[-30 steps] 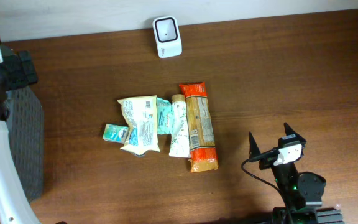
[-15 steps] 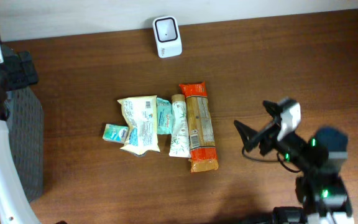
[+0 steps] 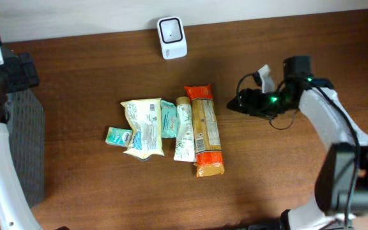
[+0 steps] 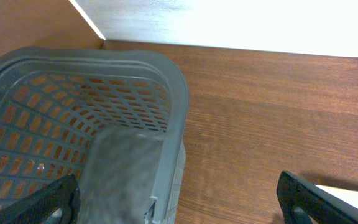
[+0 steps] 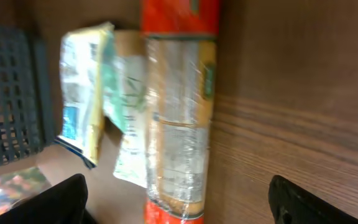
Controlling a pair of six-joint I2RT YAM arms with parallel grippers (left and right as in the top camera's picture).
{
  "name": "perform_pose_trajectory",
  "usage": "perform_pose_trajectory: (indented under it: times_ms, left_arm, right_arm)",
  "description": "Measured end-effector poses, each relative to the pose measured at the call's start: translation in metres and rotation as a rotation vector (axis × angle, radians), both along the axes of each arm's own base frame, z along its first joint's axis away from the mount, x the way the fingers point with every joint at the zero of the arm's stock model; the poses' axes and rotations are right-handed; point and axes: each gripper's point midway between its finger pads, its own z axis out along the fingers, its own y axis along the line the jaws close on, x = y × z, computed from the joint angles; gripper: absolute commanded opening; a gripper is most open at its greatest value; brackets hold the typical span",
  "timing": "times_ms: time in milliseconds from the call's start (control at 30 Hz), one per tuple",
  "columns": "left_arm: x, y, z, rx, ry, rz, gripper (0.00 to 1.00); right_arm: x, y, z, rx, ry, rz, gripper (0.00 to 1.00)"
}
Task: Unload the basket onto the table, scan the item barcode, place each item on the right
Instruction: 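Retract the left arm and reach the right gripper to the spaghetti pack, then grasp and lift the spaghetti pack with the right gripper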
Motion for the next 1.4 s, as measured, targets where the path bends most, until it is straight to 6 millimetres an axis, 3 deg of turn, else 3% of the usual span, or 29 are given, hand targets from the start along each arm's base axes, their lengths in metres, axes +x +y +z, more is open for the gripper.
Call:
perform_pose_trajectory:
  times_ms: [100, 267, 333, 367, 433, 467, 533, 833, 900, 1000, 1100, 1167, 1233, 1300, 1333, 1400]
  left_arm:
    - [0.000, 0.000, 0.000, 0.000, 0.000, 0.000, 0.99]
    - [0.000, 0.000, 0.000, -0.001, 0.001, 0.000, 0.99]
    - [0.000, 0.000, 0.000, 0.000, 0.000, 0.000, 0.99]
    - [0.000, 0.000, 0.000, 0.000, 0.000, 0.000, 0.99]
    - [0.000, 0.000, 0.000, -0.001, 0.001, 0.000, 0.99]
    - [0.000, 0.000, 0.000, 0.000, 0.001, 0.000, 0.99]
    - [0.000, 0.000, 0.000, 0.000, 0.001, 0.000, 0.99]
    - [-0.001, 0.000, -0.001, -0.002, 0.005, 0.000, 0.99]
    - [-0.001, 0.000, -0.001, -0.001, 0.004, 0.000, 0.99]
    - [-0.001, 0.000, -0.001, -0.002, 0.007, 0.000, 0.99]
    - [-0.001, 0.000, -0.001, -0.002, 0.007, 0.000, 0.99]
    - [-0.001, 0.000, -0.001, -0.002, 0.007, 0.000, 0.99]
    - [-0.001, 0.000, -0.001, -0.002, 0.007, 0.000, 0.99]
    - [-0.001, 0.000, -0.001, -0.002, 0.007, 0.000, 0.99]
    - [-0.001, 0.000, -0.001, -0.002, 0.007, 0.000, 0.99]
    - [-0.001, 0.000, -0.001, -0.002, 0.007, 0.000, 0.99]
  right_arm:
    - [-0.005, 0.023, -0.041, 0.008, 0.106, 0.059, 0.92]
    - [-0.002, 0.069, -0.073, 0.019, 0.183, 0.079, 0.92]
    - [0.000, 0.087, -0.075, 0.024, 0.217, 0.059, 0.90]
    - [0.000, 0.089, -0.075, 0.022, 0.239, 0.037, 0.83]
    - [0.003, 0.091, -0.078, 0.011, 0.270, -0.006, 0.52]
    - [0.005, 0.089, -0.082, -0.004, 0.284, -0.031, 0.30]
    - [0.005, 0.089, -0.089, -0.011, 0.311, -0.058, 0.04]
    - [0.002, 0.092, -0.078, -0.045, 0.281, -0.029, 0.04]
    - [-0.008, 0.077, -0.067, -0.159, 0.303, -0.049, 0.04]
    - [-0.026, 0.029, -0.028, -0.475, 0.322, -0.109, 0.04]
    - [-0.024, -0.010, 0.002, -0.722, 0.279, -0.151, 0.04]
    - [-0.025, -0.021, 0.001, -0.828, 0.264, -0.150, 0.04]
    - [-0.019, -0.022, -0.012, -0.900, 0.252, -0.119, 0.04]
    - [-0.010, -0.017, -0.044, -0.946, 0.267, -0.066, 0.05]
    - [-0.010, -0.015, -0.053, -0.959, 0.280, -0.048, 0.11]
    - [-0.009, -0.010, -0.057, -0.963, 0.275, -0.013, 0.33]
